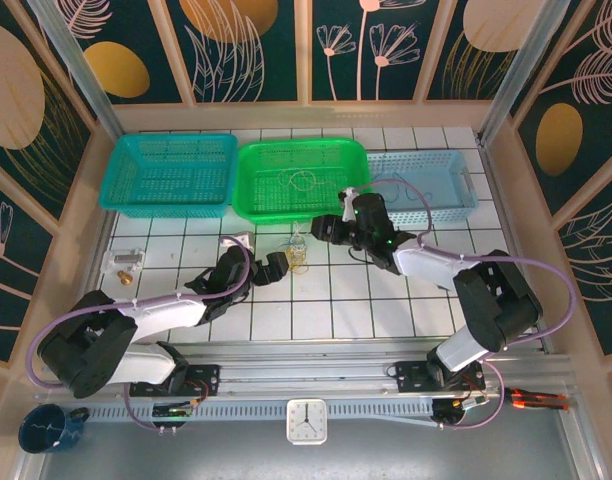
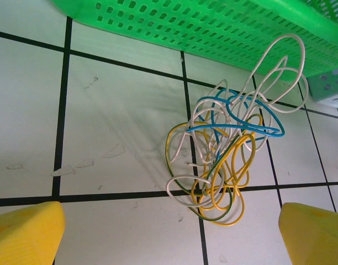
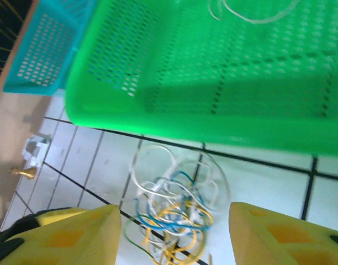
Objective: Untangle the cables
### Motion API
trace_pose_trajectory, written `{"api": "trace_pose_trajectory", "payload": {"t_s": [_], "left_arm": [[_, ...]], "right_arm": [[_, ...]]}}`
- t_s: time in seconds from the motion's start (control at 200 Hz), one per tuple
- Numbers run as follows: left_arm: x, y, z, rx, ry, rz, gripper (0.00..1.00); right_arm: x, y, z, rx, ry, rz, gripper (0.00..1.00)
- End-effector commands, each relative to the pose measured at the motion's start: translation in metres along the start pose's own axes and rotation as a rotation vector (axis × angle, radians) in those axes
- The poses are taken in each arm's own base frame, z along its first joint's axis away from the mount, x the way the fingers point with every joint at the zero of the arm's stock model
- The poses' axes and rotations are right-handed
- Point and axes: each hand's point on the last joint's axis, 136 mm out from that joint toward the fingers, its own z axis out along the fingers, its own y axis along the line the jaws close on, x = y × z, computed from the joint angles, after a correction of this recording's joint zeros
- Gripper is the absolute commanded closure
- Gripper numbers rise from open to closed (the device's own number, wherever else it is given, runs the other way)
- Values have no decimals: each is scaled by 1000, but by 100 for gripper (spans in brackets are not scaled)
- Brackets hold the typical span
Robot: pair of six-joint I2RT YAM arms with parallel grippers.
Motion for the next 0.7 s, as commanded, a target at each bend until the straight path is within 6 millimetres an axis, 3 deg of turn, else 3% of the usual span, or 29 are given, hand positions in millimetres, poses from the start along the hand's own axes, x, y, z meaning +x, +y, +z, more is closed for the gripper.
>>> {"api": "trace_pose_trajectory", "payload": {"t_s": [0.0, 0.205, 0.696], "left_arm": [[-8, -9, 0, 20, -21, 10, 1], [-8, -11, 1, 22, -14, 12, 1], [-8, -12, 0, 30, -11, 8, 1]], "right_arm": [[1, -5, 6, 10, -41, 35, 47], [11, -15, 20, 26, -15, 49, 50], [12, -22, 41, 28, -6, 69, 60]]}}
